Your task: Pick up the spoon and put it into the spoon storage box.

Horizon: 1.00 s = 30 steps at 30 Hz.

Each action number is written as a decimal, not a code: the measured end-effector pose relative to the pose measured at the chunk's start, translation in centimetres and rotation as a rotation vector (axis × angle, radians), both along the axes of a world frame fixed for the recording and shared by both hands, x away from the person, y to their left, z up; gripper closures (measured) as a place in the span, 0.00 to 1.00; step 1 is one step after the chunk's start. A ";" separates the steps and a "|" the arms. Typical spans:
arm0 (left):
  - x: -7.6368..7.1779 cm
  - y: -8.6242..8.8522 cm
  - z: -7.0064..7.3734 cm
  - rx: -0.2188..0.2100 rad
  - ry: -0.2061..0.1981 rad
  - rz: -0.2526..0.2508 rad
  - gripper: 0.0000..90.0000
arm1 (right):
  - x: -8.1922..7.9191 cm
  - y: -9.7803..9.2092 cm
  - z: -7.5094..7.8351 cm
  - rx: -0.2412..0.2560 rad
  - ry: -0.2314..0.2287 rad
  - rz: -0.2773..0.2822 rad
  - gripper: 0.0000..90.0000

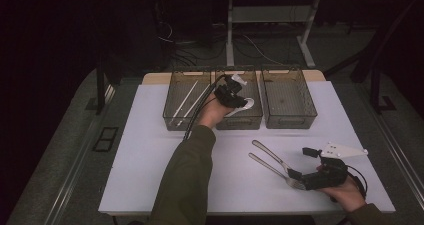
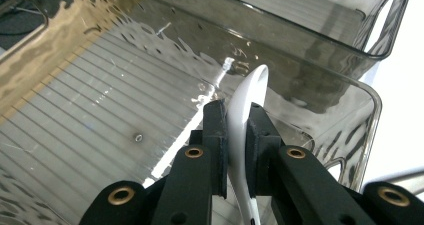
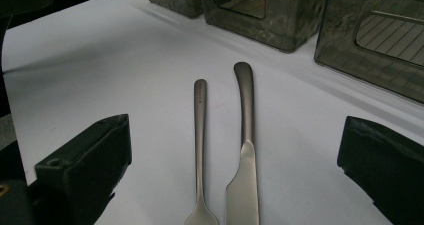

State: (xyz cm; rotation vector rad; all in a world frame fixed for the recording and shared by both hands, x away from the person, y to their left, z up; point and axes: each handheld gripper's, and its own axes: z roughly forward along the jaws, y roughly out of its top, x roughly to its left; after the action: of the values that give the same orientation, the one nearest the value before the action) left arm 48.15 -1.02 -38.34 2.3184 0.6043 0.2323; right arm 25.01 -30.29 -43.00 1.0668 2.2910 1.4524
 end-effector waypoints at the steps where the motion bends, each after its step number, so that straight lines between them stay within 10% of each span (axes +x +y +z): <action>1: 0.0 0.0 -0.1 0.006 0.002 -0.005 0.89 | 0.0 0.0 0.0 -0.001 0.000 0.000 0.01; 13: -0.4 0.0 0.1 -0.018 0.003 -0.014 0.76 | 0.0 0.0 0.0 -0.001 0.001 -0.002 0.01; 30: -3.9 1.9 2.7 -0.179 0.005 -0.034 0.56 | 0.0 0.1 0.0 -0.007 -0.001 -0.004 0.01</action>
State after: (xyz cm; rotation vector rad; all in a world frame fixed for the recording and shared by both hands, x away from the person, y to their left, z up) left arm 44.21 0.90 -35.68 2.1553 0.5637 0.1497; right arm 25.03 -30.24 -43.03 1.0680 2.2898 1.4421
